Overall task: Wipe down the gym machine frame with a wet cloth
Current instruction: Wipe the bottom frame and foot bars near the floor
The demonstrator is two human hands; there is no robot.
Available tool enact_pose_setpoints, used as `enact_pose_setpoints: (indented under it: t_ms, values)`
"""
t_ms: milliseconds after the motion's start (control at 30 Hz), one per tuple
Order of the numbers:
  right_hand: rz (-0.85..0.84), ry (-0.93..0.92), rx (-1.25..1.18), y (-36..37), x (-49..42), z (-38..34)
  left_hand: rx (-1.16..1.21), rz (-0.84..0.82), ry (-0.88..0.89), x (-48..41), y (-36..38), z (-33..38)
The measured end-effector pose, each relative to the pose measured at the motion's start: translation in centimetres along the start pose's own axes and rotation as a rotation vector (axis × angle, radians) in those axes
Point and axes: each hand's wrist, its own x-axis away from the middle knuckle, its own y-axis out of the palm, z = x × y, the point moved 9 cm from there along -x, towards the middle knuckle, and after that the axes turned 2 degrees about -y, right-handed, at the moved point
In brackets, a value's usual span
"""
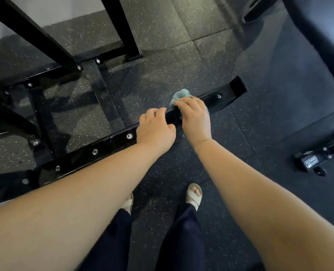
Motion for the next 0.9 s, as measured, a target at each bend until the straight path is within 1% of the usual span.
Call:
enact_pose_setpoints:
  t_ms: [67, 100, 133, 200, 233, 267, 300, 333, 400, 433, 467, 533, 567, 600, 633, 700, 733, 767, 800, 867, 900]
  values:
    - [-0.095, -0.218, 0.05, -0.6, -0.3, 1.5, 0.002, -0.014, -0.055, -0.9, 1.3, 1.8]
    - [-0.121, -0.256, 0.072, -1.5, -0.6, 3.6, -0.014, -0.018, -0.09, -1.4, 1.9, 2.5]
    - [-0.106, -0.24, 0.1, -2.4, -1.1, 5.6, -0.026, -0.024, -0.119, -1.8, 2.3, 2.5]
    - [-0.099, -0.025, 0.095, -4.2, -2.2, 10.8, -0.059, -0.007, -0.175, -1.9, 3.2, 2.6]
    - [-0.124, 0.076, 0.077, -4.2, -2.2, 11.8, -0.072, 0.022, -0.194, -1.8, 3.3, 2.5]
    - [-0.122, 0.128, 0.045, -4.1, -2.1, 12.1, -0.071, 0.054, -0.218, -1.8, 3.3, 2.8]
    - [-0.129, 0.134, 0.001, -3.9, -1.7, 11.3, -0.044, 0.069, -0.258, -1.7, 3.4, 2.9]
    - [-0.118, 0.077, -0.042, -3.9, -1.4, 10.2, 0.001, 0.09, -0.312, -1.9, 3.5, 3.4]
    - [-0.127, -0.13, -0.098, -3.8, -0.2, 8.1, 0.058, 0.127, -0.391, -2.1, 3.8, 4.7]
    - [-0.161, -0.235, -0.108, -3.8, 0.6, 7.8, 0.059, 0.15, -0.389, -2.3, 3.9, 5.7]
    - [-0.189, -0.3, -0.114, -4.1, 1.3, 8.3, 0.053, 0.178, -0.351, -2.6, 4.0, 7.0]
    - [-0.184, -0.308, -0.118, -5.6, 2.1, 10.4, 0.067, 0.201, -0.246, -3.0, 4.3, 9.2]
    - [-0.152, -0.227, -0.141, -6.8, 2.6, 11.9, 0.086, 0.182, -0.207, -3.3, 4.6, 10.2]
    - [-0.116, -0.083, -0.202, -8.0, 3.1, 13.8, 0.095, 0.156, -0.174, -3.6, 4.8, 11.0]
    - [-0.09, 0.134, -0.288, -9.1, 3.6, 16.2, 0.083, 0.13, -0.141, -3.9, 5.0, 11.8]
    - [0.003, 0.678, -0.523, -10.6, 5.1, 21.2, 0.044, 0.066, -0.09, -4.7, 5.6, 13.4]
    - [0.038, 0.898, -0.645, -10.2, 5.7, 22.7, 0.025, 0.032, -0.082, -5.1, 5.9, 14.0]
    - [0.031, 1.005, -0.759, -9.2, 5.5, 23.0, 0.0, -0.002, -0.09, -5.3, 6.2, 14.3]
    - [-0.029, 1.018, -0.874, -7.6, 4.3, 22.5, -0.033, -0.029, -0.107, -5.6, 6.3, 14.6]
    - [-0.263, 0.969, -1.07, -3.7, 1.7, 20.1, -0.103, -0.053, -0.133, -6.3, 5.9, 14.5]
    - [-0.361, 0.991, -1.116, -2.0, 1.2, 19.4, -0.136, -0.082, -0.142, -6.4, 5.8, 14.4]
